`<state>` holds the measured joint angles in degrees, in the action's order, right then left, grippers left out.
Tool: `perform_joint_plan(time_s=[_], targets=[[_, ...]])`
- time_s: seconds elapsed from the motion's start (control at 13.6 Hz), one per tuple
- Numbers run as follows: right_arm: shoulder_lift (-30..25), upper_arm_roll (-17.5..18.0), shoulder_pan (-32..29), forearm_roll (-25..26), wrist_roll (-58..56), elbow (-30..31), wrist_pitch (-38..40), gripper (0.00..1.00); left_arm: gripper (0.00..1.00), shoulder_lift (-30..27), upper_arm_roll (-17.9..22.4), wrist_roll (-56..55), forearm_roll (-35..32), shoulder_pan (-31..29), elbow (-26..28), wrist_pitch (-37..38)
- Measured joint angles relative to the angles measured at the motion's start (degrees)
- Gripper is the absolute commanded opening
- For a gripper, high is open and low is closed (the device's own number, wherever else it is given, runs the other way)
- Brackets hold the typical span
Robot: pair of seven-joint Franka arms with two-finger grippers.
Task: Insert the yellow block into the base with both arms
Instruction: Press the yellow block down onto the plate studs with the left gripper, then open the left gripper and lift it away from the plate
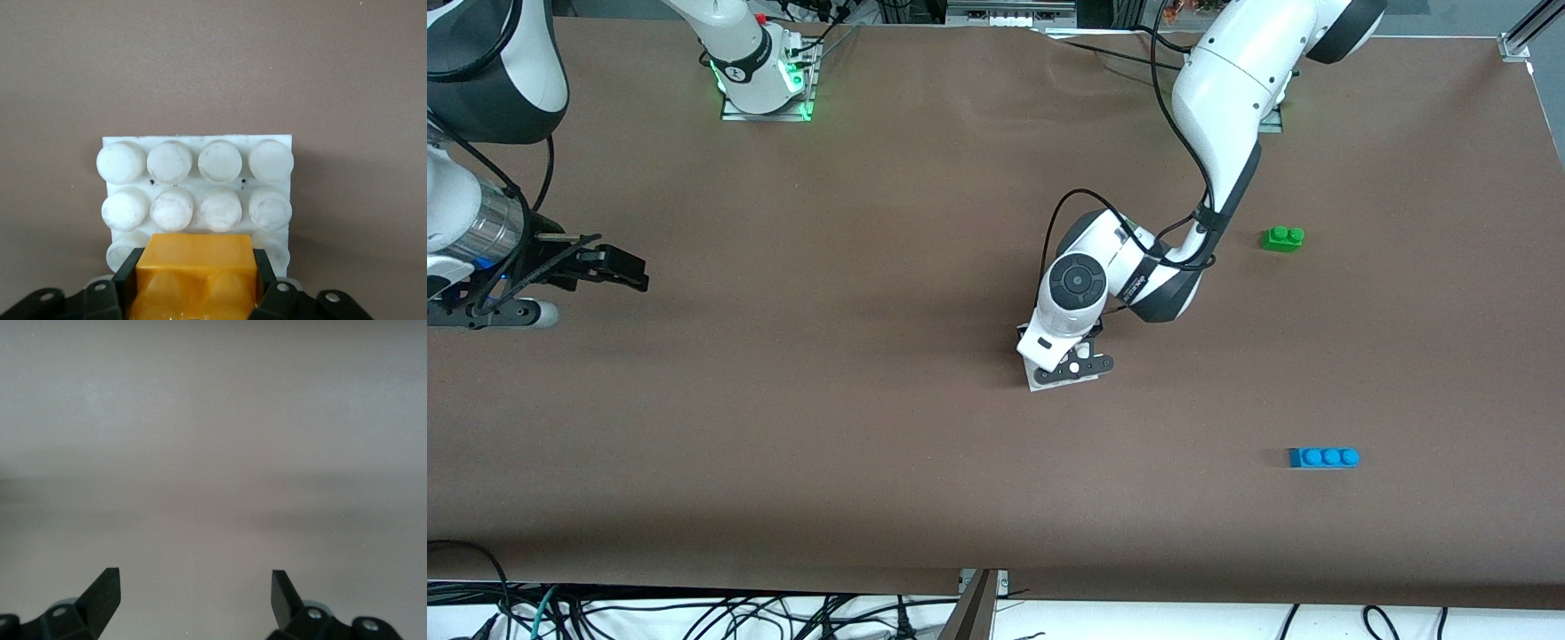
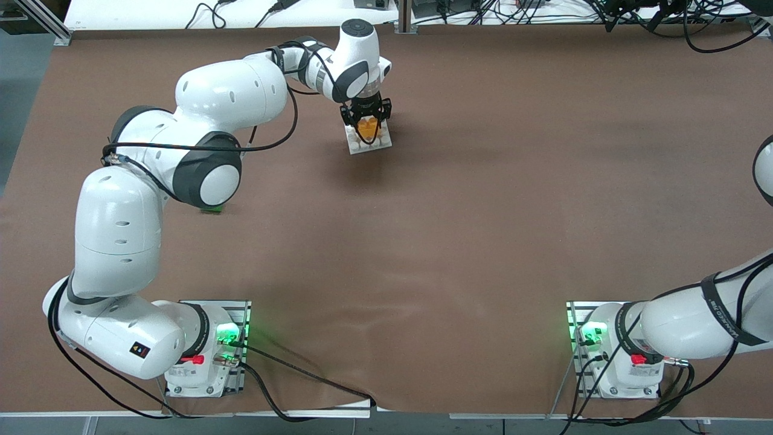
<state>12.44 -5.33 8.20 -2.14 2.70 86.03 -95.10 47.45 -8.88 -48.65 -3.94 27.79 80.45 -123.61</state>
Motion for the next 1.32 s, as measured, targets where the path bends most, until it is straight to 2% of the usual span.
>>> perform_joint_plan(time_s=[0.37, 0.44, 0.51, 0.95, 1.1, 1.32], targets=[[0.0, 0.0, 0.0, 0.0, -0.1, 0.0, 0.0, 1.00, 0.15, 0.5, 0.0, 0.0, 0.0, 0.0, 0.2, 0.2], [0.0, 0.0, 0.0, 0.0, -0.1, 0.0, 0.1, 1.00, 0.34, 0.6, 0.0, 0.0, 0.0, 0.0, 0.2, 0.2], [0.0, 0.0, 0.0, 0.0, -0.1, 0.0, 0.1, 1.00, 0.99, 0.6, 0.0, 0.0, 0.0, 0.0, 0.2, 0.1], [-0.2, 0.0, 0.0, 0.0, -0.1, 0.0, 0.1, 1.00, 1.00, -0.5, 0.0, -1.5, 0.0, 0.0, -0.9, 1.0], [-0.3, 0.0, 0.0, 0.0, -0.1, -0.1, 0.1, 1.00, 1.00, -3.7, 0.0, -1.5, 0.0, -0.1, -2.1, 5.6], [-0.4, 0.0, 0.0, 0.0, -0.1, -0.1, 0.1, 1.00, 1.00, -12.1, 0.4, -1.5, 0.0, -0.9, -2.9, 15.0]])
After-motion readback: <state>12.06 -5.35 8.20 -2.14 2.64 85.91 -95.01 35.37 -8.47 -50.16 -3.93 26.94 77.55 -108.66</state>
